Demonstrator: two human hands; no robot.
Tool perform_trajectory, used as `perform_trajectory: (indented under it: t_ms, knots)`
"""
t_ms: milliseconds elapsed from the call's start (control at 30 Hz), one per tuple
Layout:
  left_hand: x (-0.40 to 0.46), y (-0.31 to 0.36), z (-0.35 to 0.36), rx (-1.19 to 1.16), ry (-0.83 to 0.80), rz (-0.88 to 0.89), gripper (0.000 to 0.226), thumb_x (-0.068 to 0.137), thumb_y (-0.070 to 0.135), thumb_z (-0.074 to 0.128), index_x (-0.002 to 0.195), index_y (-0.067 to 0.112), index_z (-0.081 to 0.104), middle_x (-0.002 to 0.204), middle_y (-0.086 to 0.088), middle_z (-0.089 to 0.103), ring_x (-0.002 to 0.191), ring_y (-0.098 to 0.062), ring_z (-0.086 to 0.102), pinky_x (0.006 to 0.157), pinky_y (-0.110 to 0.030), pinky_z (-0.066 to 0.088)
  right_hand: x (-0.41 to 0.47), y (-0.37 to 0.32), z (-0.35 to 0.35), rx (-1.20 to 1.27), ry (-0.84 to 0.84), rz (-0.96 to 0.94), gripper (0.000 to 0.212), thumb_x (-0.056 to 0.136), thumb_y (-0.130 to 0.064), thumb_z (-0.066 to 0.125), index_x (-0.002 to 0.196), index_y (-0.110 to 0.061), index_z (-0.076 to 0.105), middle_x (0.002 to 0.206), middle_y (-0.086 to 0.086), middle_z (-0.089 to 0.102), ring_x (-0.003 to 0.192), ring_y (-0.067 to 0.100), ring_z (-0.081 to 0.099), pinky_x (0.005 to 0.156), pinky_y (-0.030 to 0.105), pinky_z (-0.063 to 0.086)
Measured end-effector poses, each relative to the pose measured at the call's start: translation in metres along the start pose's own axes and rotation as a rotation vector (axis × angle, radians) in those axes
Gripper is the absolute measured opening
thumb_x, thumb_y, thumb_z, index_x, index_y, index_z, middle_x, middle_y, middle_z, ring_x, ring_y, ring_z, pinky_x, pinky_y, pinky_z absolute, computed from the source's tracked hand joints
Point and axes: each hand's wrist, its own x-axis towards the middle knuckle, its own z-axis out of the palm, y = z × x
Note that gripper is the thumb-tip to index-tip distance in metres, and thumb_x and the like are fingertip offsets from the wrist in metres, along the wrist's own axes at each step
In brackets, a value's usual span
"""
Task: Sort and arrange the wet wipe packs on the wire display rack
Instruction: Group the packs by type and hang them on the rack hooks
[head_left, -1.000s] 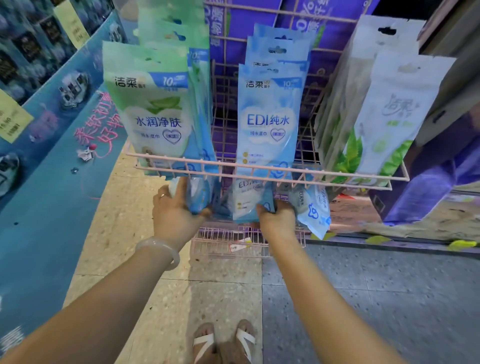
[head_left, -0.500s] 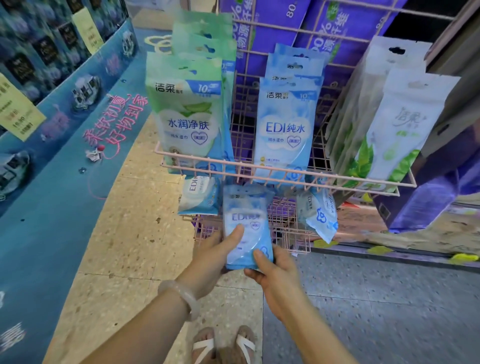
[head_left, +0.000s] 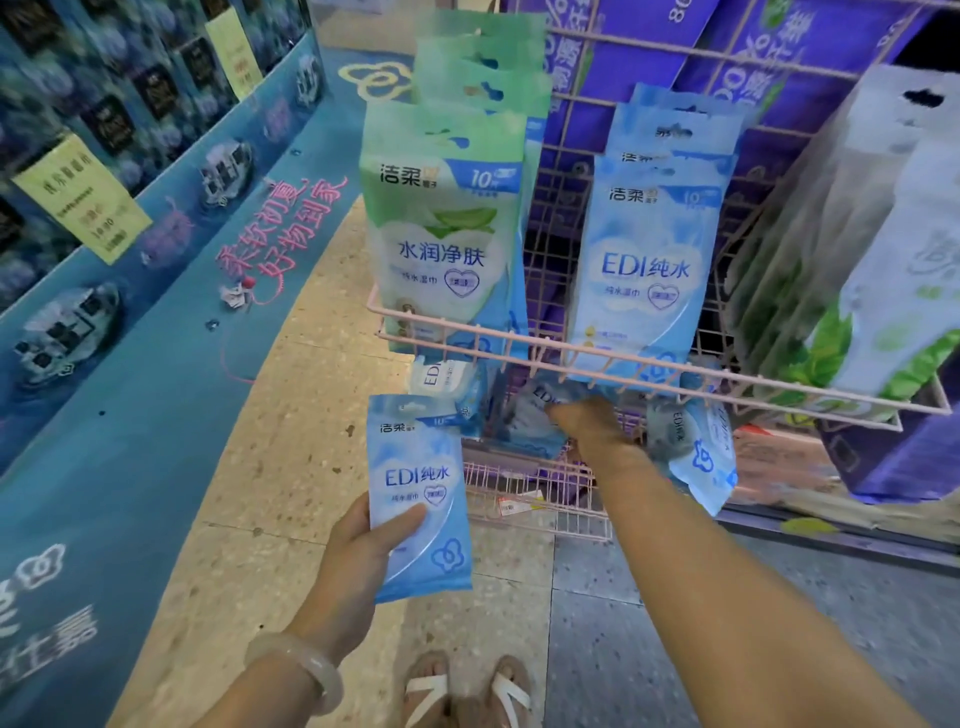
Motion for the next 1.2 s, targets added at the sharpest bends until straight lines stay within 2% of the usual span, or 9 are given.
perform_trajectory:
  t_ms: [67, 267, 400, 500, 633, 800, 967, 1100, 1200]
  knots:
    - [0.004, 0.007, 0.002, 0.011, 0.013, 0.056, 0.022, 0.084, 0.008, 0.062, 0.101, 0.019, 0.069, 0.097, 0.000, 0.077, 0.088, -0.023, 0.073, 0.076, -0.038, 0.056, 0.004, 0.000, 0.002, 0.010, 0.030, 0.027, 0.062, 0.083, -0.028, 0.064, 0.134, -0.001, 0.041, 0.140, 0.016, 0.045, 0.124, 0.033, 0.048, 0.106, 0.035, 0.039]
    - [0.043, 0.048, 0.017, 0.024, 0.026, 0.230, 0.015, 0.091, 0.013, 0.054, 0.090, 0.023, 0.065, 0.069, 0.020, 0.074, 0.064, 0.005, 0.069, 0.052, -0.009, 0.050, 0.004, 0.008, 0.009, 0.224, 0.178, 0.083, 0.057, 0.074, -0.017, 0.074, 0.120, 0.001, 0.046, 0.124, 0.017, 0.059, 0.112, 0.031, 0.057, 0.096, 0.033, 0.047]
    - [0.070, 0.061, 0.038, 0.077, -0.088, 0.112, 0.011, 0.090, 0.017, 0.057, 0.097, 0.016, 0.065, 0.072, 0.009, 0.076, 0.071, -0.009, 0.071, 0.070, -0.026, 0.056, 0.001, 0.005, 0.008, 0.372, 0.223, 0.031, 0.060, 0.071, -0.010, 0.076, 0.122, -0.001, 0.044, 0.129, 0.015, 0.054, 0.117, 0.030, 0.053, 0.102, 0.034, 0.042]
    - [0.072, 0.056, 0.048, 0.072, -0.065, 0.070, 0.009, 0.088, 0.018, 0.060, 0.093, 0.017, 0.067, 0.087, -0.002, 0.074, 0.084, -0.024, 0.068, 0.085, -0.041, 0.053, -0.004, 0.003, 0.008, 0.606, 0.146, 0.008, 0.041, 0.072, -0.004, 0.073, 0.105, -0.012, 0.050, 0.122, 0.014, 0.060, 0.109, 0.027, 0.058, 0.098, 0.034, 0.045]
    - [0.065, 0.053, 0.058, 0.074, -0.036, 0.083, 0.010, 0.090, 0.018, 0.057, 0.098, 0.017, 0.064, 0.090, -0.004, 0.072, 0.084, -0.025, 0.067, 0.084, -0.041, 0.053, -0.025, -0.009, 0.006, 0.671, 0.231, -0.025, 0.029, 0.084, -0.008, 0.059, 0.114, -0.005, 0.057, 0.123, 0.017, 0.062, 0.116, 0.031, 0.056, 0.100, 0.038, 0.041]
    - [0.051, 0.047, 0.079, 0.164, -0.068, 0.163, 0.011, 0.092, 0.016, 0.054, 0.101, 0.020, 0.058, 0.092, 0.003, 0.068, 0.087, -0.016, 0.063, 0.079, -0.031, 0.050, -0.079, 0.002, -0.024, 0.663, 0.536, -0.319, 0.017, 0.092, -0.004, 0.044, 0.103, -0.010, 0.054, 0.089, 0.000, 0.069, 0.086, 0.014, 0.065, 0.082, 0.026, 0.048]
    - [0.034, 0.041, 0.092, 0.194, -0.086, 0.135, 0.010, 0.092, 0.017, 0.055, 0.088, 0.022, 0.062, 0.088, -0.001, 0.069, 0.067, -0.002, 0.068, 0.062, -0.017, 0.055, -0.123, 0.052, -0.018, 0.941, 0.461, -0.282, 0.016, 0.086, 0.003, 0.054, 0.088, -0.012, 0.057, 0.093, 0.012, 0.067, 0.084, 0.019, 0.061, 0.081, 0.033, 0.049]
    - [0.010, 0.038, 0.090, 0.245, 0.018, 0.174, 0.016, 0.090, 0.015, 0.058, 0.098, 0.003, 0.065, 0.103, -0.024, 0.069, 0.094, -0.035, 0.067, 0.087, -0.051, 0.053, -0.139, 0.084, -0.032, 1.132, 0.227, -0.167, 0.019, 0.087, 0.004, 0.052, 0.089, -0.011, 0.063, 0.074, -0.010, 0.075, 0.072, 0.010, 0.067, 0.064, 0.022, 0.056]
    - [-0.012, 0.030, 0.079, 0.239, -0.073, 0.097, 0.024, 0.091, 0.017, 0.056, 0.109, 0.003, 0.063, 0.109, -0.018, 0.070, 0.101, -0.032, 0.066, 0.093, -0.047, 0.051, -0.153, 0.088, -0.039, 1.188, -0.036, -0.122, 0.020, 0.087, 0.004, 0.049, 0.092, -0.008, 0.065, 0.082, 0.000, 0.076, 0.073, 0.015, 0.071, 0.061, 0.028, 0.058]
